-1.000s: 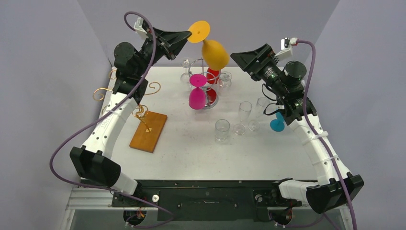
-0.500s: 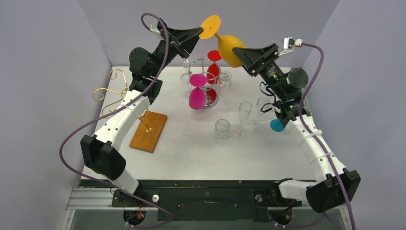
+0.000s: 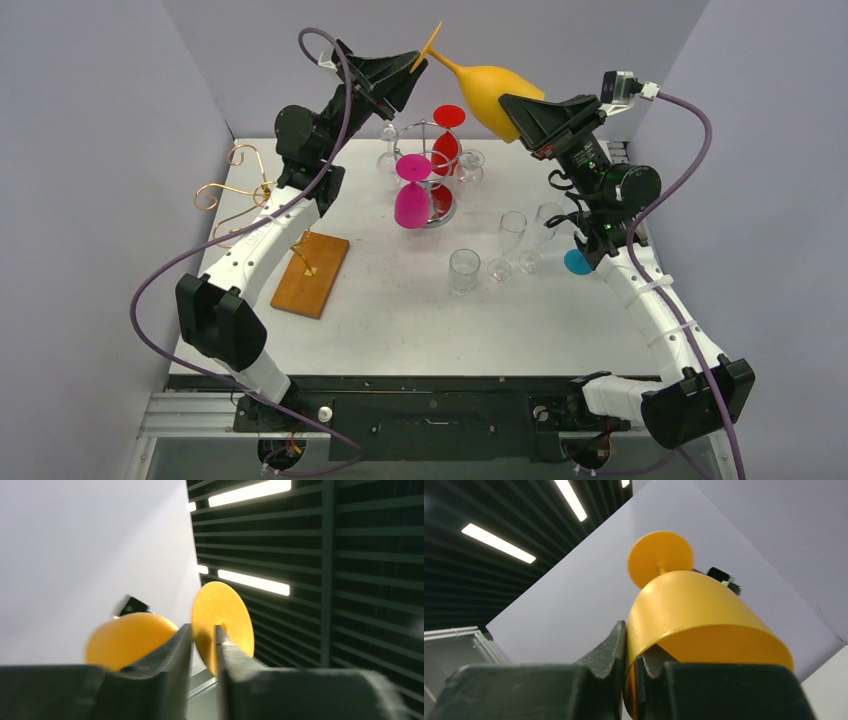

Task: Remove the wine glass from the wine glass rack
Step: Place the wine glass at the center of the board.

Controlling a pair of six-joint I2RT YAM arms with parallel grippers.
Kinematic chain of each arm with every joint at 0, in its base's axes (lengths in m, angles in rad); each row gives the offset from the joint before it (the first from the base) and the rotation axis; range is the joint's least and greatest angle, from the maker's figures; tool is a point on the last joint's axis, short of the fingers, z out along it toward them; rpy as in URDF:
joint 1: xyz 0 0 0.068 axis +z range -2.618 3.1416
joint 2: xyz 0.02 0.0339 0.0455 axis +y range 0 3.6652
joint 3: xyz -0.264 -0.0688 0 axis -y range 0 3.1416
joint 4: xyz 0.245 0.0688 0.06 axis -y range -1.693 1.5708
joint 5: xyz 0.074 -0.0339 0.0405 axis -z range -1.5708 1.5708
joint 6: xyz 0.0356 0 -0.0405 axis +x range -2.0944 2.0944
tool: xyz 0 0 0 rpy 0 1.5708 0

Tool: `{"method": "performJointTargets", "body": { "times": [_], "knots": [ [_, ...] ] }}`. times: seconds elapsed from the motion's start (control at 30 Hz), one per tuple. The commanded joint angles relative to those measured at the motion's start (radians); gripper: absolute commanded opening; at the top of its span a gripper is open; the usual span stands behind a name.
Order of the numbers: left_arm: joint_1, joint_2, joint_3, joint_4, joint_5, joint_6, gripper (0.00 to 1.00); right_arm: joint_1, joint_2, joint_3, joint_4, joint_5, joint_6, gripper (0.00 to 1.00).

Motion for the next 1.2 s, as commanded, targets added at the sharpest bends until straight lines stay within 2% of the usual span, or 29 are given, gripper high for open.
{"method": "performJointTargets", "body": {
  "times": [0.0,0.03,0.07,0.1,0.13,0.17,0.2,0.37,0.5,0.6,0.73,0.77,0.87,0.97,1.1,1.17],
  "knots": [
    [-0.017,-0.002,0.031,0.093,0.052,0.012,0.31,0.007,-0.029,0.009,0.005,-0.007,-0.027,0.00],
    [-0.017,-0.008,0.028,0.092,0.057,0.018,0.38,0.006,-0.042,0.010,-0.018,-0.004,-0.038,0.00],
    [-0.017,-0.012,0.019,0.090,0.066,0.035,0.50,0.004,-0.050,0.011,-0.033,0.005,-0.046,0.00],
    [-0.016,-0.020,0.013,0.085,0.073,0.045,0.56,0.003,-0.070,0.015,-0.077,0.010,-0.070,0.00],
    [-0.015,-0.025,0.003,0.075,0.085,0.070,0.67,-0.001,-0.080,0.018,-0.104,0.024,-0.084,0.00],
    [-0.012,-0.035,-0.003,0.069,0.091,0.083,0.71,-0.003,-0.107,0.028,-0.174,0.034,-0.124,0.00],
    [-0.009,-0.041,-0.014,0.055,0.103,0.111,0.80,-0.006,-0.122,0.036,-0.221,0.058,-0.146,0.00],
    [0.006,-0.099,-0.081,-0.037,0.161,0.246,1.00,-0.010,-0.240,0.147,-0.685,0.227,-0.395,0.00],
    [0.019,-0.141,-0.095,-0.199,0.225,0.431,0.96,-0.018,-0.300,0.248,-1.040,0.424,-0.532,0.00],
    [0.020,-0.163,-0.063,-0.437,0.263,0.613,0.96,-0.020,-0.306,0.325,-1.264,0.617,-0.621,0.00],
    [0.002,-0.200,-0.008,-0.777,0.251,0.919,0.96,-0.062,-0.283,0.416,-1.547,0.785,-0.682,0.00],
    [-0.003,-0.215,0.000,-0.881,0.225,1.017,0.96,-0.101,-0.273,0.426,-1.575,0.799,-0.688,0.00],
    [-0.028,-0.242,0.003,-1.048,0.172,1.178,0.96,-0.210,-0.202,0.461,-1.656,0.753,-0.717,0.00],
    [-0.065,-0.274,0.009,-1.225,0.048,1.374,0.96,-0.323,-0.117,0.488,-1.670,0.678,-0.729,0.00],
    [-0.119,-0.298,0.045,-1.359,-0.138,1.543,0.96,-0.375,0.046,0.570,-1.682,0.664,-0.731,0.00],
    [-0.125,-0.313,0.046,-1.380,-0.195,1.580,0.96,-0.391,0.148,0.626,-1.699,0.675,-0.736,0.00]
  ]
}}
